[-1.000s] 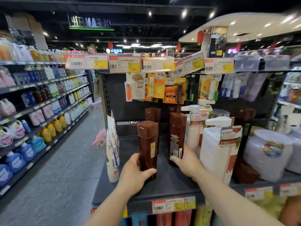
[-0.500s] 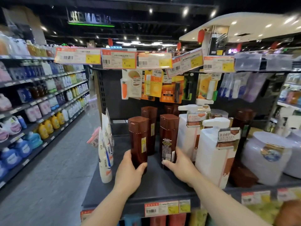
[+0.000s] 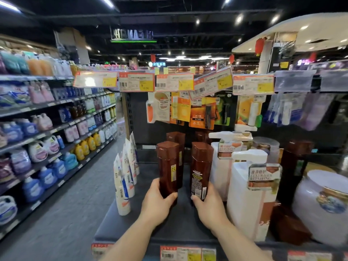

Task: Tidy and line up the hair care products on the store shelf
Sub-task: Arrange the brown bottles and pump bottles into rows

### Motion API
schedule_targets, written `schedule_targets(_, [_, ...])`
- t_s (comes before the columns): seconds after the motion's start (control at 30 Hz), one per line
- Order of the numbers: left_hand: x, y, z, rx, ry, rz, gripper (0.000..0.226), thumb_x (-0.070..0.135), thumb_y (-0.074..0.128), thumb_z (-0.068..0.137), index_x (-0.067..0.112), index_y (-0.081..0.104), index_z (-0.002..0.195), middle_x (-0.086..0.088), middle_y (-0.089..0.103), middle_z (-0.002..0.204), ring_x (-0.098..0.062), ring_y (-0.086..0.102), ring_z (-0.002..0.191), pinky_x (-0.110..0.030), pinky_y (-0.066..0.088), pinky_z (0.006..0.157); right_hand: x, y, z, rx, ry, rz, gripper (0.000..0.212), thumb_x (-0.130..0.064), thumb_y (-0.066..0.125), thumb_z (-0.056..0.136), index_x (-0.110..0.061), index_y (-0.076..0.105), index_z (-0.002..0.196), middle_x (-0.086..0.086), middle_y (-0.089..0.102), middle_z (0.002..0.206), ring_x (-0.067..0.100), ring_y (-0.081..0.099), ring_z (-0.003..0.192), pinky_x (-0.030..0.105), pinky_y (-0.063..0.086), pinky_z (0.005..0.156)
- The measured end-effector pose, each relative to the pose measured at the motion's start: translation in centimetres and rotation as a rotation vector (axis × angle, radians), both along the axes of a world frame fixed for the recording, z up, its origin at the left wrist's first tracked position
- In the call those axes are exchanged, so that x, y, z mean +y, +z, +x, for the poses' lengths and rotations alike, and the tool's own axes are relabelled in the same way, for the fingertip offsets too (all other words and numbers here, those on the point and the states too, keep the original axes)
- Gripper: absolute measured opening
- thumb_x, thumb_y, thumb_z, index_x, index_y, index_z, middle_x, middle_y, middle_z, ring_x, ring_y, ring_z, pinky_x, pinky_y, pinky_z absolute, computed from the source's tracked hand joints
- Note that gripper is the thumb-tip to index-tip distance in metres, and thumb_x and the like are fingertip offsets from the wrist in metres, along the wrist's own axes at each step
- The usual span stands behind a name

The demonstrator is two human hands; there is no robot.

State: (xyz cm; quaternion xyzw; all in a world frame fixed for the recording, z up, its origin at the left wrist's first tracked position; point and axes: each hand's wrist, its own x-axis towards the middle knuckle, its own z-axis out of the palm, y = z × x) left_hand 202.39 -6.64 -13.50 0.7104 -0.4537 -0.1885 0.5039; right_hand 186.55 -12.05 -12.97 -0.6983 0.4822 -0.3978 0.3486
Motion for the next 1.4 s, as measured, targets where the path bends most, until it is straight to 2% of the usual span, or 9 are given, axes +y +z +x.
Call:
schedule_targets(0.37, [-1.2,0.4,-1.5,-0.068,0.05,-0.026,0.051,0.031,0.077,0.079,0.029,0.05,0.122,0.006,0.061,0.116,-0.01,0.06,0.103,-0.03,0.051,0.087,0.6,0.5,-1.2,0.007,0.063,0.013,0.053,-0.015,0.07,0.084,-0.019,0.047,0.131,-0.004,0.057,0.126,0.013,0.053,0.115,0.029,0.04,0.102])
schedule_targets(0.5, [-0.7,0.5,-1.5,0.033,0.004,-0.021,0.066,0.023,0.08,0.077,0.026,0.044,0.132,0.005,0.06,0.122,-0.011,0.059,0.108,-0.033,0.049,0.095,0.9,0.7,-1.8,-0.007,0.103,0.034,0.045,-0.016,0.072,0.082,-0.032,0.046,0.114,-0.011,0.062,0.112,0.004,0.057,0.102,0.02,0.042,0.09])
schedule_targets(0.6, [0.3,0.6,-1.2,0.062,0.054,-0.062,0.077,0.023,0.082,0.076,0.024,0.039,0.14,0.01,0.051,0.123,-0.007,0.052,0.111,-0.027,0.044,0.095,1.3,0.7,-2.0,0.005,0.121,0.062,0.047,-0.02,0.073,0.082,-0.034,0.044,0.117,-0.02,0.06,0.102,0.0,0.057,0.098,0.012,0.04,0.079])
schedule_targets(0.73, [2.3,1.1,-1.2,0.047,-0.035,-0.136,0.047,0.035,0.082,0.07,0.039,0.054,0.109,0.012,0.062,0.111,0.002,0.061,0.093,-0.012,0.048,0.075,1.9,1.2,-2.1,0.049,0.165,0.079,0.06,-0.03,0.08,0.072,-0.038,0.04,0.117,-0.025,0.055,0.1,-0.006,0.055,0.09,0.003,0.037,0.07])
schedule_targets(0.83, [2.9,1.9,-2.7,0.136,-0.269,-0.068,0.06,0.048,0.084,0.055,0.041,0.057,0.108,0.01,0.069,0.103,-0.001,0.067,0.092,-0.024,0.056,0.079,2.2,1.2,-1.8,0.063,0.209,0.112,0.051,-0.036,0.084,0.063,-0.034,0.051,0.101,-0.015,0.068,0.094,-0.004,0.063,0.084,0.017,0.053,0.077])
schedule_targets(0.9, [2.9,2.0,-3.6,0.138,-0.289,-0.086,0.056,0.043,0.084,0.057,0.04,0.058,0.107,0.014,0.072,0.099,-0.002,0.069,0.09,-0.029,0.057,0.08,2.5,1.3,-1.6,0.093,0.22,0.118,0.05,-0.04,0.085,0.058,-0.032,0.053,0.097,-0.01,0.07,0.09,0.0,0.065,0.083,0.028,0.055,0.079])
schedule_targets(1.07, [3.6,2.0,-3.2,0.128,-0.313,-0.117,0.04,0.024,0.079,0.077,0.039,0.062,0.11,0.021,0.073,0.098,0.001,0.068,0.092,-0.015,0.053,0.074,2.7,1.7,-1.9,0.161,0.227,0.095,0.056,-0.056,0.083,0.051,-0.033,0.052,0.091,-0.012,0.068,0.083,-0.003,0.063,0.073,0.016,0.046,0.062])
schedule_targets(1.23, [4.6,2.2,-2.8,0.081,-0.27,-0.15,0.039,0.018,0.077,0.079,0.039,0.062,0.108,0.024,0.071,0.099,0.003,0.066,0.093,-0.01,0.049,0.075,3.5,1.2,-0.7,0.17,0.227,0.06,0.045,-0.052,0.078,0.056,-0.033,0.051,0.087,-0.014,0.066,0.08,-0.009,0.059,0.07,0.012,0.041,0.056])
schedule_targets(1.4, [5.0,2.4,-1.5,0.137,-0.363,-0.118,0.055,0.011,0.078,0.079,0.034,0.05,0.12,0.025,0.068,0.11,0.002,0.065,0.104,-0.01,0.049,0.081,3.6,1.5,0.2,0.18,0.283,0.052,0.049,-0.055,0.075,0.055,-0.039,0.054,0.096,-0.016,0.067,0.093,-0.004,0.062,0.082,0.021,0.05,0.071])
